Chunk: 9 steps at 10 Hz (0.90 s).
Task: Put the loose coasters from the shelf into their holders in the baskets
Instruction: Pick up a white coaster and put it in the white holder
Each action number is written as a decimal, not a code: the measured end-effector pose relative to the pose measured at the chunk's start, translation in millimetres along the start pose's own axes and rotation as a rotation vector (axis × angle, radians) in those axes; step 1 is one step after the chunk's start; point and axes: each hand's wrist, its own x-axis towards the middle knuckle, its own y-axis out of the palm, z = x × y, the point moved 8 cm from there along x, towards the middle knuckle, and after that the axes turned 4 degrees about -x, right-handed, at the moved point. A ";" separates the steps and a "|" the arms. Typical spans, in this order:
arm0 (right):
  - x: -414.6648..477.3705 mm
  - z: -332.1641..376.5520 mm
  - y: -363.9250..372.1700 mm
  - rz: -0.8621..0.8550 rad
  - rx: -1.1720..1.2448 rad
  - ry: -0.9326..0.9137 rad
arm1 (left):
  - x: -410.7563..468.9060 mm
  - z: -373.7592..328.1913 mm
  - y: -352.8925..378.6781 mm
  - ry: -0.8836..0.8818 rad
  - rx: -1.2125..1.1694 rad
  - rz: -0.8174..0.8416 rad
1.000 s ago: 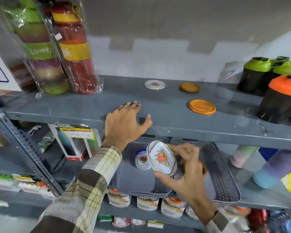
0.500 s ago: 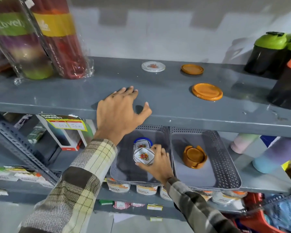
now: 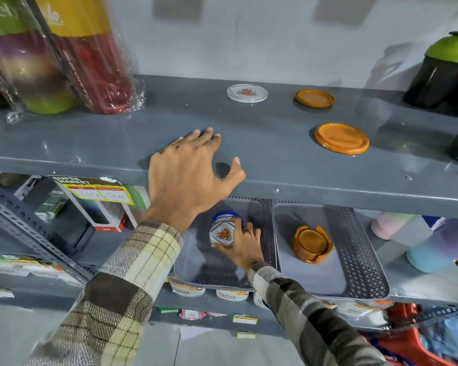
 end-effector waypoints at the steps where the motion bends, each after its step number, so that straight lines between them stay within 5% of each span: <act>1: 2.3 -1.0 2.6 0.015 -0.062 -0.009 | 0.1 -0.2 0.8 0.002 0.001 0.005; 4: 7.4 -1.4 -7.6 -0.040 -0.158 -0.045 | 0.1 -0.1 0.7 0.007 0.003 0.007; 6: 18.9 -11.7 -7.5 0.173 0.044 0.010 | 0.2 -0.1 -0.2 0.009 -0.014 -0.001; 9: 26.6 -16.7 -18.0 0.164 0.170 0.069 | 0.0 0.2 1.9 0.013 -0.006 0.003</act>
